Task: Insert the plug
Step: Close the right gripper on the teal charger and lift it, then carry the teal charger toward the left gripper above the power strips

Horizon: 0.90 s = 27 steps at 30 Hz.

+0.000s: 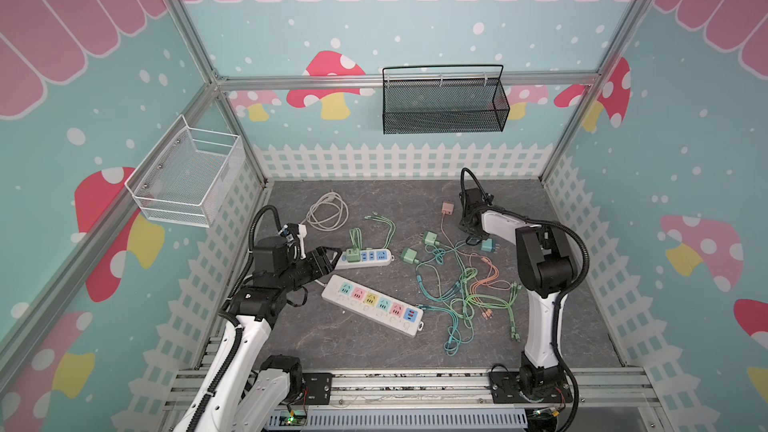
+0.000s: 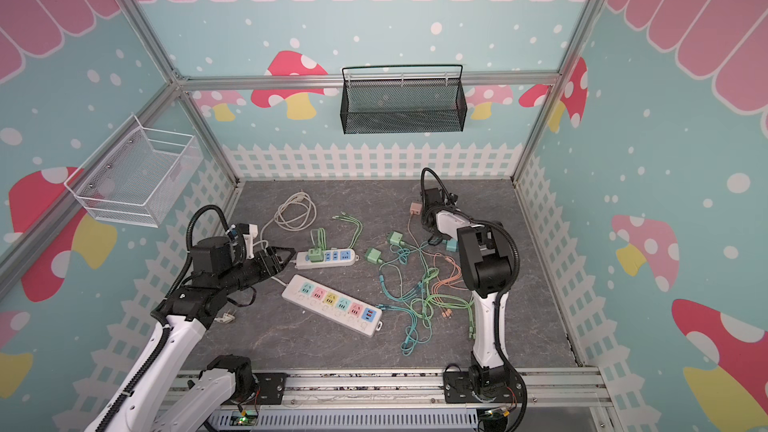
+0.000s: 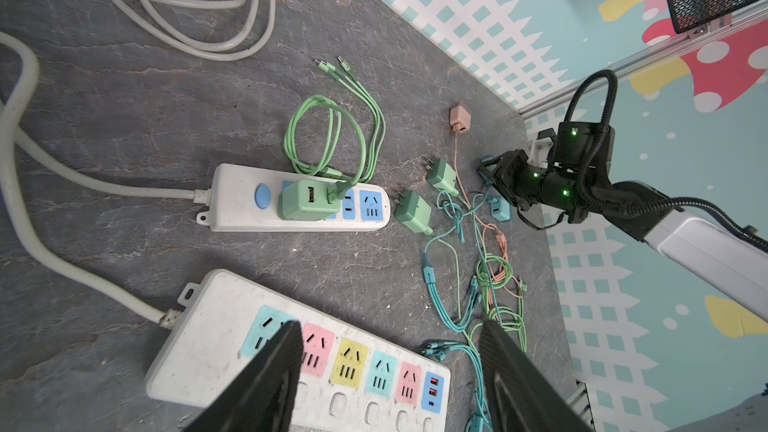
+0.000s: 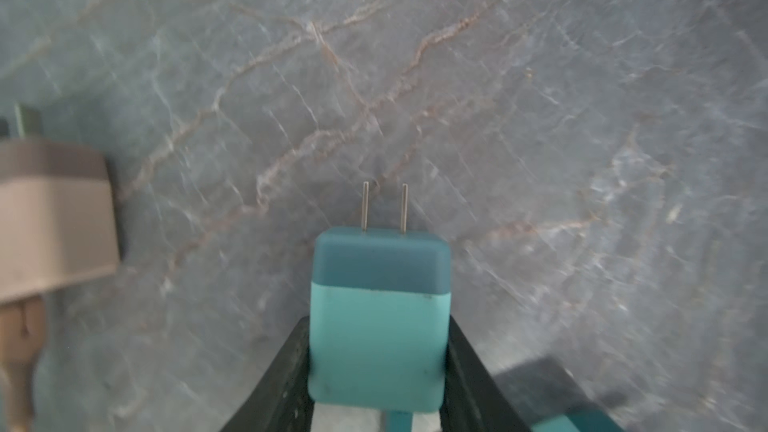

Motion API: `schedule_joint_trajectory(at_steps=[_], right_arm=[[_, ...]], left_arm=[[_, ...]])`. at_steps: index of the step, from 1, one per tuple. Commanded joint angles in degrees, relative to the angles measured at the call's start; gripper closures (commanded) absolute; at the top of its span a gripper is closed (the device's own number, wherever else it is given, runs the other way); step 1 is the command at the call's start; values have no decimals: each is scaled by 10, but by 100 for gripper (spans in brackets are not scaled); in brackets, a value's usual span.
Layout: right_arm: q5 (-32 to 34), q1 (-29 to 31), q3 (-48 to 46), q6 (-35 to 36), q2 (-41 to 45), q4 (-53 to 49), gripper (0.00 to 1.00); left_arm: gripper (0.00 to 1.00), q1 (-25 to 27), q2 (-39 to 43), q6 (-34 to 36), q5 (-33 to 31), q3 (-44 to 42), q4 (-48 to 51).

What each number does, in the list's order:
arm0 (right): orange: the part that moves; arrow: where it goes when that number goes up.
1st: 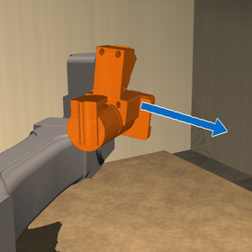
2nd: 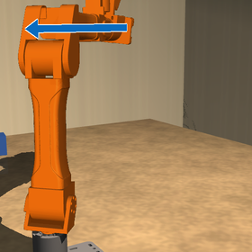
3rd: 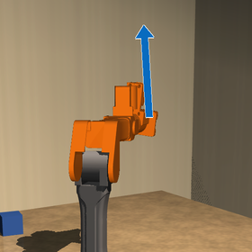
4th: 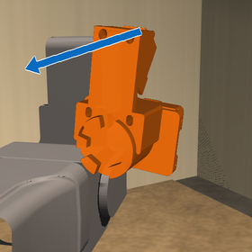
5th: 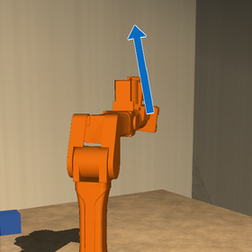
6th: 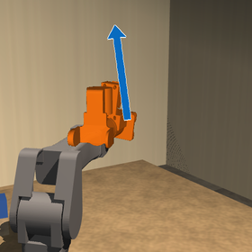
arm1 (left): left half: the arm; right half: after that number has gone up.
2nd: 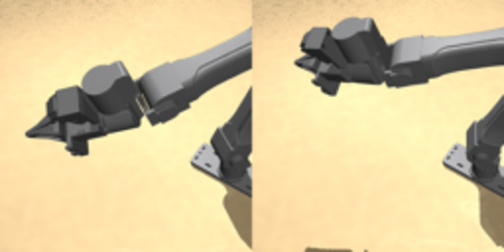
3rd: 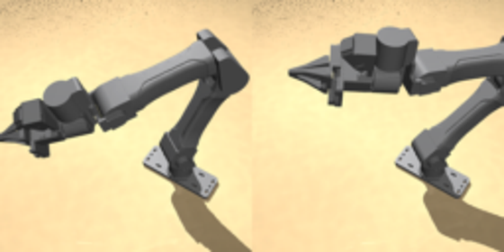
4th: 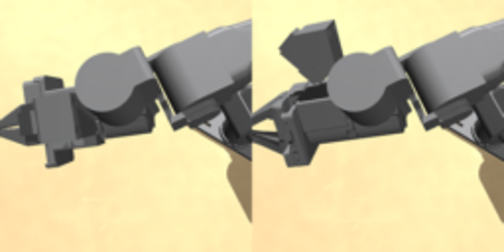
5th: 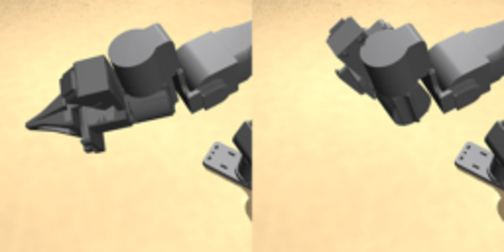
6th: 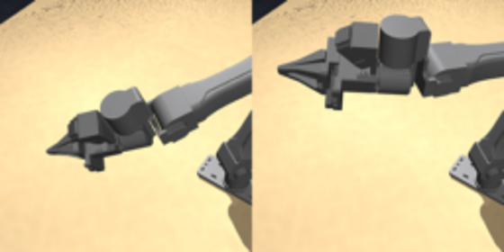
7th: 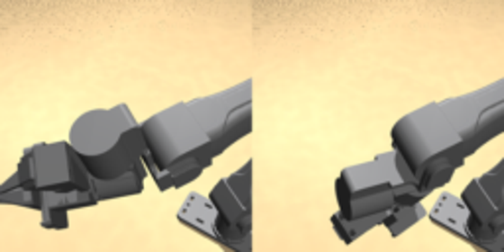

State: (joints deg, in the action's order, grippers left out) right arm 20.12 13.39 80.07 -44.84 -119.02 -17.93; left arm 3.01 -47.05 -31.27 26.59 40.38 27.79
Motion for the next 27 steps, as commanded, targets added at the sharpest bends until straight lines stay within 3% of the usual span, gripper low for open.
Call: schedule_joint_trajectory(at_steps=[1,4,12,21,27], right_arm=[[-19,-1,-73,104,83,111,66],[-55,-1,-112,164,142,170,65],[-188,5,-120,291,224,211,64],[-202,61,-116,377,320,222,63],[-389,87,-101,426,364,218,63]], left_arm=[[33,-4,-1,-6,-5,-7,-4],[33,-4,-3,-14,2,-13,-15],[33,-3,-23,-31,29,-13,-35],[33,-3,-26,-40,51,10,-38],[33,-1,-42,-57,96,38,-49]])
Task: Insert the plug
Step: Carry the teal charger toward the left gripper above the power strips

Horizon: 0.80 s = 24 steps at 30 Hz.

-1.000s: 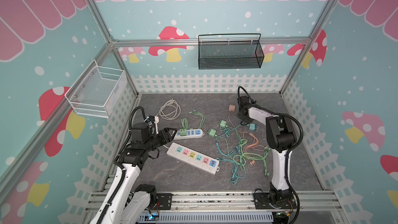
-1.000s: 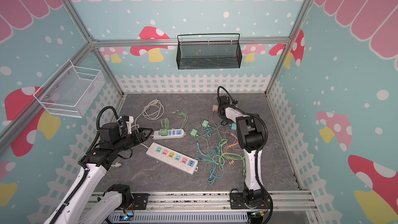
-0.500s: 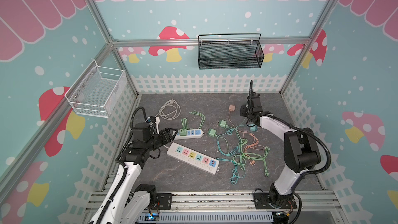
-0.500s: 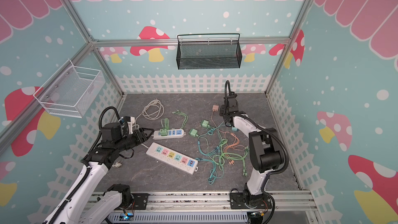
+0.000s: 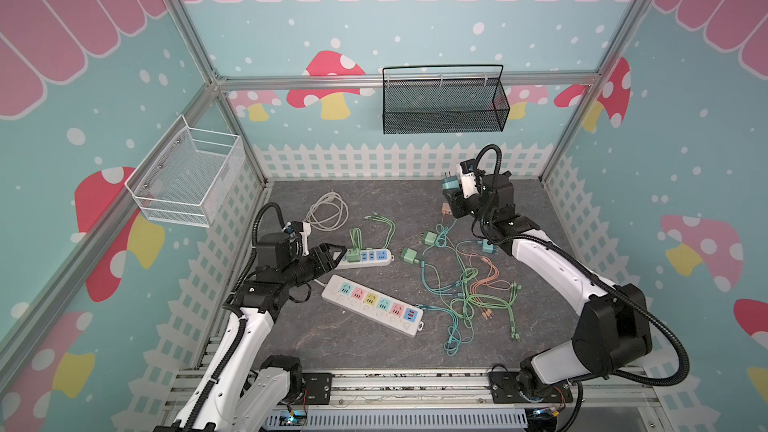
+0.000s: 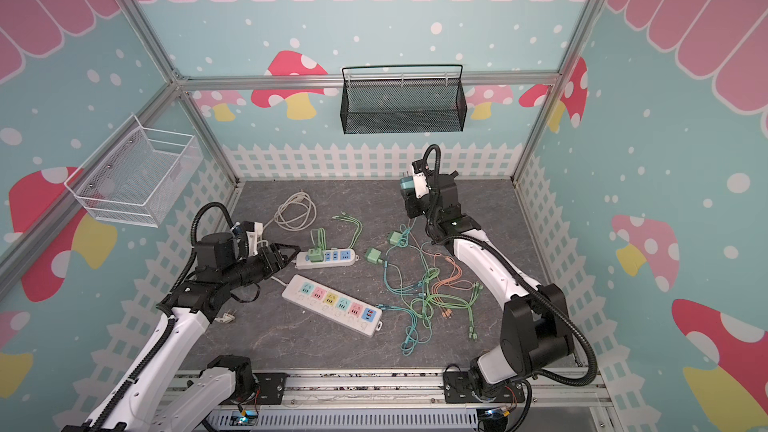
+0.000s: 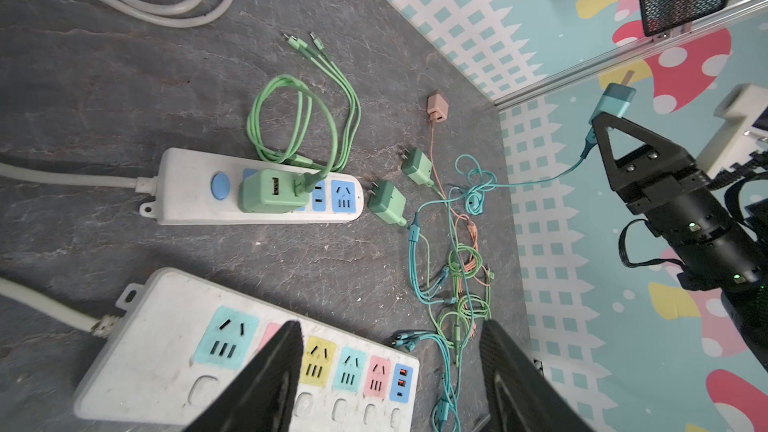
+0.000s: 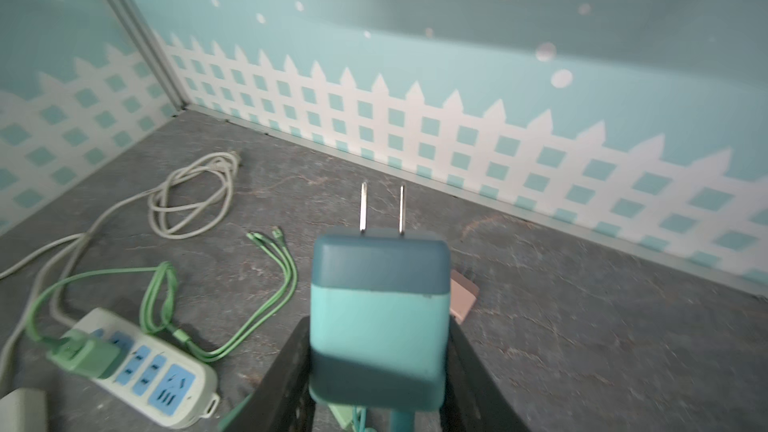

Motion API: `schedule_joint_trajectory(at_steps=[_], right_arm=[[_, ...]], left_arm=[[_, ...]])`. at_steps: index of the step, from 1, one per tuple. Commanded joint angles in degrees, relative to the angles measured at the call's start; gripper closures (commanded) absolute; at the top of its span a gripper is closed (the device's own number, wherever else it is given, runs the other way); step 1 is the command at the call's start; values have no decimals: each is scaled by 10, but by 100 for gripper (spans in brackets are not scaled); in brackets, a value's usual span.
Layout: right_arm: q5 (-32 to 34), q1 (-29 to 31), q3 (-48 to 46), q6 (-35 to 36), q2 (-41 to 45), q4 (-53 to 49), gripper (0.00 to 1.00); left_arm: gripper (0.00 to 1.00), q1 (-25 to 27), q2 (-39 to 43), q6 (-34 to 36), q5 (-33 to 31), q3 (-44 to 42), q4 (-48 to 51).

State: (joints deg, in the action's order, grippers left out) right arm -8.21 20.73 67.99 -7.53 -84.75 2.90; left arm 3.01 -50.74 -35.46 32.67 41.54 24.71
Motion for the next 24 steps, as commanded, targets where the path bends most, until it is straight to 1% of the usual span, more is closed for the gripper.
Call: schedule_joint_trajectory(at_steps=[1,3,5,9,13,18,24], right_arm=[[-111,23,22,65,24,6,64],[-115,51,26,108,28,-8,64],[-122,72,31,132,26,-22,64],[-166,99,27,149,28,-32,66],[-204,122,9,159,35,-26,68],[-230,151,6,161,31,-35,68],[-231,175,9,168,22,-44,68]], left_arm=[[33,0,-6,-18,43,30,-22],[33,4,-8,-26,61,36,-35],[33,8,-11,-34,80,41,-47],[31,20,-19,-43,125,50,-71],[29,45,-29,-37,158,54,-86],[28,75,-39,-37,165,56,-99],[28,94,-51,-45,173,64,-121]])
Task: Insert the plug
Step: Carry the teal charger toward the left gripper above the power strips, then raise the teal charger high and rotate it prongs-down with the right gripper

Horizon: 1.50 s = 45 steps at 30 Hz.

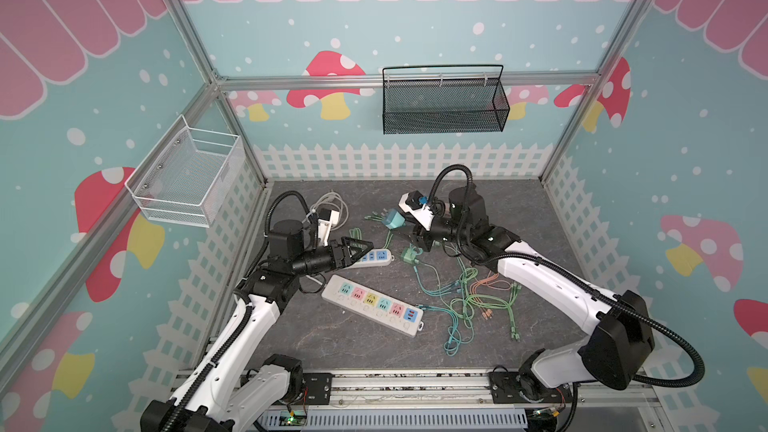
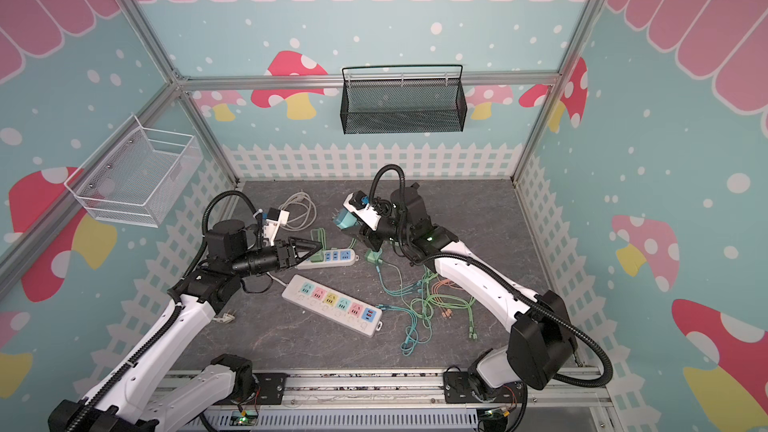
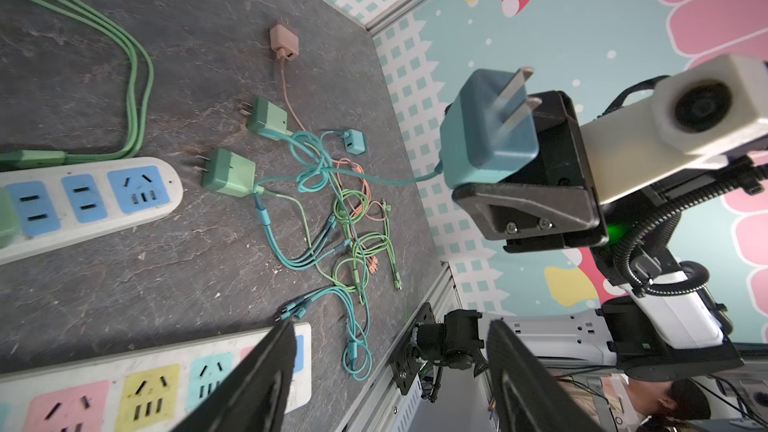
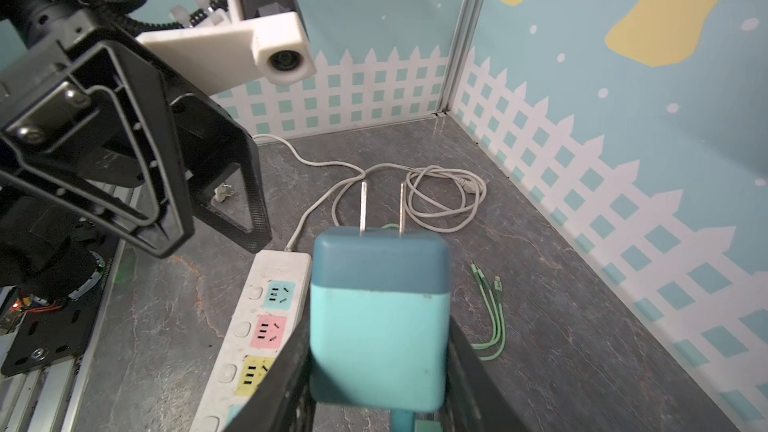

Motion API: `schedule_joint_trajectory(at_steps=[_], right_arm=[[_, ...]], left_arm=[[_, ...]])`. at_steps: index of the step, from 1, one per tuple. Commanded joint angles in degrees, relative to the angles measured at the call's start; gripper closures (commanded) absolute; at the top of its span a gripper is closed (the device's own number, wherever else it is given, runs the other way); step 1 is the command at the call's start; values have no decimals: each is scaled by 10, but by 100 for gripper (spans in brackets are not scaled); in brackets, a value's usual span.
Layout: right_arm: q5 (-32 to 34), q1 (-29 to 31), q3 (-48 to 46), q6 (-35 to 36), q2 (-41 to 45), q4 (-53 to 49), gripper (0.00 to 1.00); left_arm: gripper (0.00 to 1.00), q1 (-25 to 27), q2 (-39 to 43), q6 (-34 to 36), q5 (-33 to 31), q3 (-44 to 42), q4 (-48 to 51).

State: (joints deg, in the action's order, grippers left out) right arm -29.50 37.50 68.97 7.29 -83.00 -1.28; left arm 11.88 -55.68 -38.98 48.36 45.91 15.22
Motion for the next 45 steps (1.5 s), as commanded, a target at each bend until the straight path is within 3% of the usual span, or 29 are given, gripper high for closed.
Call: schedule_joint_trajectory(at_steps=[1,18,23,29,36,40,45], right_arm=[[-17,12,0,23,3,-6,68],[49,82,39,61,-28,-66,69],[65,97,48,71,-32,-75,69],[79,103,54,79,-35,-81,69],[95,107,58,84,-38,-83,67],[99,108,54,81,-37,-83,61],[117,108,44,54,-24,-81,38]], left_arm=[[28,6,-3,-12,15,21,-28],[31,19,-20,-20,-3,28,-49],[47,21,-26,-23,-8,27,-49],[52,25,-30,-23,-7,29,-48],[68,30,-36,-21,-3,31,-48],[83,31,-39,-20,-7,32,-49],[94,32,-47,-18,-14,31,-55]])
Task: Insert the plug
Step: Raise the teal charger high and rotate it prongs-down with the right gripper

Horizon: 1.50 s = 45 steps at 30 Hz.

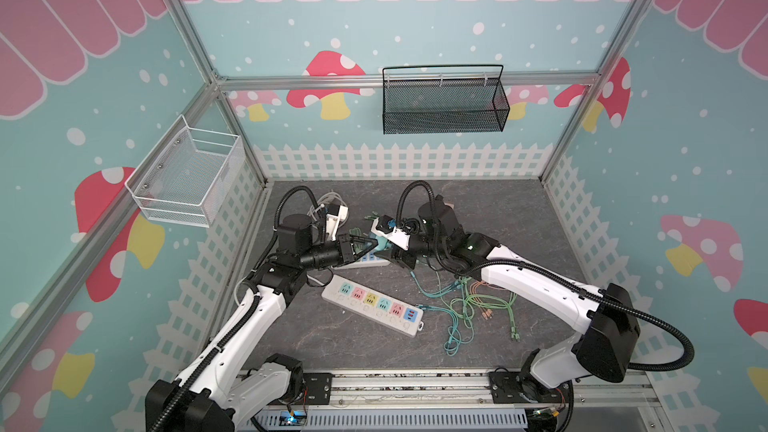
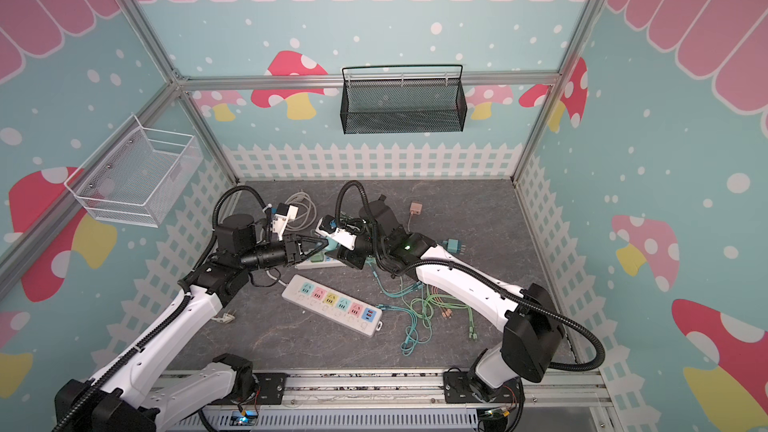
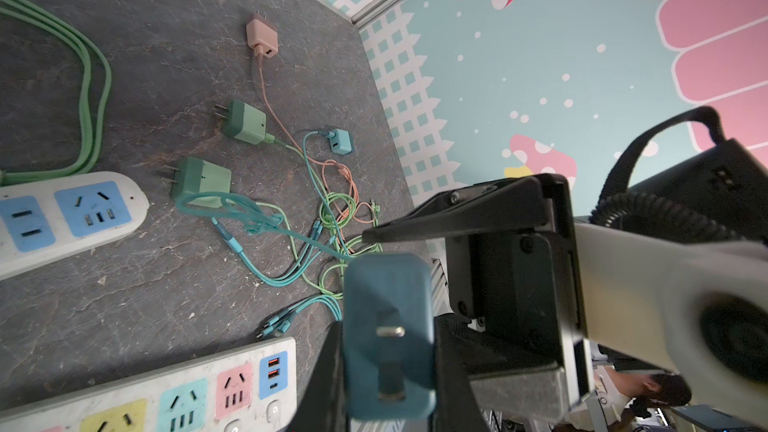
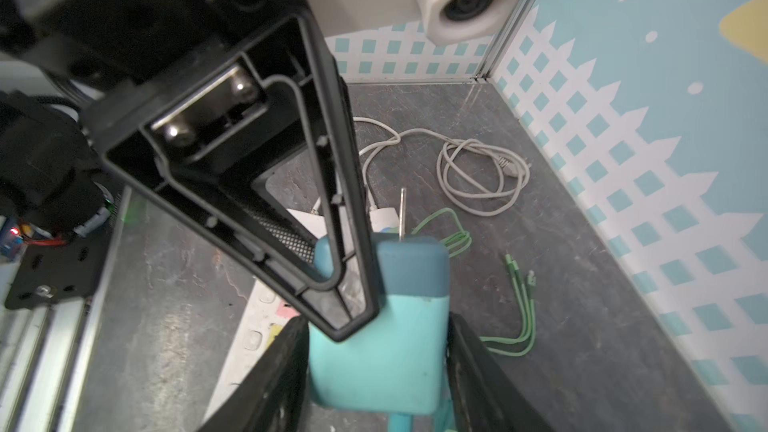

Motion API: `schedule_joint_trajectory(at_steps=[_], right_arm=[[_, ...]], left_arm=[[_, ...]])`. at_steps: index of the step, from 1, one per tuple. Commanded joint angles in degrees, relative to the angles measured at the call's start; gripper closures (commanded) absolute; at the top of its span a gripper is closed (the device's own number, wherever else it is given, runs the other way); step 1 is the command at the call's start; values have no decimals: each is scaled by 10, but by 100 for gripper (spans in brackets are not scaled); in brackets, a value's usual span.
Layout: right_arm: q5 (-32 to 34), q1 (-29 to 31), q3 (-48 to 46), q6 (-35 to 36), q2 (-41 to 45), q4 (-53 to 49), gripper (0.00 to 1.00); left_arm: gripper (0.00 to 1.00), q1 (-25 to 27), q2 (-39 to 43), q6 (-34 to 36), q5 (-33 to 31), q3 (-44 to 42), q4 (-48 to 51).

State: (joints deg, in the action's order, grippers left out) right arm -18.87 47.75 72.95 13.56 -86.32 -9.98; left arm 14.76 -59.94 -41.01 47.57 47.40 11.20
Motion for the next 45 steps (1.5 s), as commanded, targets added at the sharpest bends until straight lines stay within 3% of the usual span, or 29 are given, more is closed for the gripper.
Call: schedule_joint_trajectory(at_steps=[1,7,11,19,28,35,45], right_arm=[[15,4,3,-14,15,4,36],[61,-1,-19,-71,63,-3,22],[26,-10,-41,-149,95,4,22],[-70,-15,-164,-376,120,210,21],[-182,-65,-248,-570,75,473,23],[-214,-77,-239,-630,35,588,27],[-241,-78,-190,-693,-14,689,34]], left_arm=[[95,3,-7,3,-8,16,-18],[100,3,-19,12,-36,8,-38],[100,3,-24,8,-45,-2,-83],[100,3,0,-12,-98,-48,-240],[100,3,38,-19,-94,-88,-359],[100,5,61,-43,-72,-124,-449],[100,16,69,-57,-59,-137,-498]])
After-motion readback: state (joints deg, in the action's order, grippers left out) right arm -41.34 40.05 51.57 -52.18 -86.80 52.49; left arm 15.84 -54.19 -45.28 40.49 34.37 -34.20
